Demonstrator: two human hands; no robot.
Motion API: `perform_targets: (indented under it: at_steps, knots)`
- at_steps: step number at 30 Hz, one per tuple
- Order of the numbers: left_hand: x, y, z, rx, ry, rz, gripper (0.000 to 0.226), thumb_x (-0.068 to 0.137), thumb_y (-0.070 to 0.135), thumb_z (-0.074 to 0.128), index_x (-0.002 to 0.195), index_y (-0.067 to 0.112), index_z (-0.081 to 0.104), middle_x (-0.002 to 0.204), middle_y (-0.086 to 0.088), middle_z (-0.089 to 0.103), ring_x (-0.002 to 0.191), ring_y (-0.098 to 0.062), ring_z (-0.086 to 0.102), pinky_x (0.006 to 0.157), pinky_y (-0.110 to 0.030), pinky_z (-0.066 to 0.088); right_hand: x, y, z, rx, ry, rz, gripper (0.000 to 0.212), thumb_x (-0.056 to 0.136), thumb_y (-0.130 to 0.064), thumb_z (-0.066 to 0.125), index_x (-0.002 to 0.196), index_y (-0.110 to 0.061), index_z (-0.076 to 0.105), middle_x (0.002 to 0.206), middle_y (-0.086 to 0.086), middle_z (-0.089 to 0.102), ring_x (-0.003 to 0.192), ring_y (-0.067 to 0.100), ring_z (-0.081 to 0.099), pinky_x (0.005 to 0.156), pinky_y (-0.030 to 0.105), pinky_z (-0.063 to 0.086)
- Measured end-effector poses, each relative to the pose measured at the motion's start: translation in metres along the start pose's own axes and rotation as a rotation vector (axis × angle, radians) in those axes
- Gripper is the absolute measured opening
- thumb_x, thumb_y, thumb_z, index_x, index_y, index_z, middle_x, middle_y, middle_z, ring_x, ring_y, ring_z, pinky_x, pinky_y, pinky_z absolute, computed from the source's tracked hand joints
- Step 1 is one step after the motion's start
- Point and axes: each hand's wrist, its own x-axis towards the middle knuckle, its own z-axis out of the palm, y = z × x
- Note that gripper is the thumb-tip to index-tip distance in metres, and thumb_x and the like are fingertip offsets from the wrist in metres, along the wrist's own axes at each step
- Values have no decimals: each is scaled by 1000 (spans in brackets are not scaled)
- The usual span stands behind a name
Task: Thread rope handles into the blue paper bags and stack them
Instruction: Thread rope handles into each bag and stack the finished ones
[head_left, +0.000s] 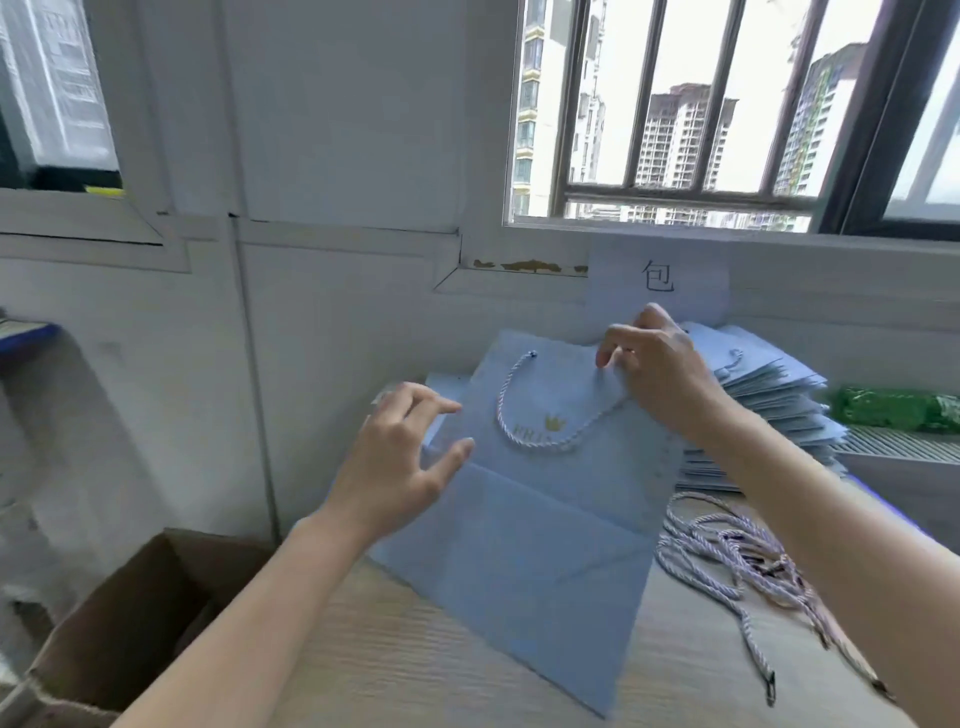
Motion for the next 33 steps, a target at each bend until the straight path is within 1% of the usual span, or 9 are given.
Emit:
perform_targets:
  at_steps: [2,5,7,11,13,18,22,29,33]
  knots:
    - [-1,2,5,45,13,2,60,80,58,39,113,15,64,111,2,53,109,-16,50,95,-27,36,22,3,-6,-137,-1,-11,24,95,-5,50,101,-15,71,103,8,46,98,32,52,77,35,42]
    - [-8,16,18,156,-256,-40,69,83,66,34,132,21,53,133,1,45,128,-18,39,106,-31,29,18,-3,2,-170,-220,-106,36,98,-7,41,122,-23,62,135,6,46,126,24,39,106,36,31]
    - [-11,20,30,259,-438,-84,67,89,64,41,144,26,36,148,2,29,138,-16,23,111,-30,21,-8,-16,12,-84,-413,-176,49,88,2,42,126,-23,58,142,1,42,133,16,33,113,30,22]
    - [-9,20,41,219,-538,-161,75,89,64,43,151,28,20,160,3,9,146,-13,5,119,-32,8,-70,-28,24,-88,-748,-324,73,70,-21,44,139,-40,37,155,-10,20,143,7,12,117,29,5]
    - [-10,17,43,192,-555,-168,71,92,59,41,151,28,17,161,3,4,147,-11,0,119,-31,4,-89,-24,33,-158,-729,-385,77,78,-14,47,144,-46,21,157,-14,10,145,7,4,118,35,2]
    - [4,17,45,-19,-374,-279,54,99,41,41,147,17,33,157,-2,18,145,-15,14,116,-27,12,-80,-19,33,-207,-463,-395,66,91,-1,42,147,-31,23,155,2,24,143,26,19,116,37,11]
    - [31,1,52,184,-269,-528,54,96,40,46,140,9,39,144,-13,30,135,-28,25,108,-34,25,-46,-18,40,-589,-432,-238,60,91,-4,42,146,-16,22,144,10,34,130,32,33,109,41,26]
    - [37,-31,68,283,-226,-790,78,80,65,57,132,8,44,139,-15,37,131,-30,29,103,-36,29,-18,-12,56,-247,-802,-45,59,93,-34,48,146,-40,22,157,-1,13,146,19,-2,115,53,-6]
    - [40,-37,64,224,-222,-825,68,81,57,62,127,7,50,138,-17,38,130,-33,32,104,-34,29,-15,-11,75,-402,-711,-118,39,100,-41,31,139,-46,31,153,-7,20,144,21,8,112,57,5]
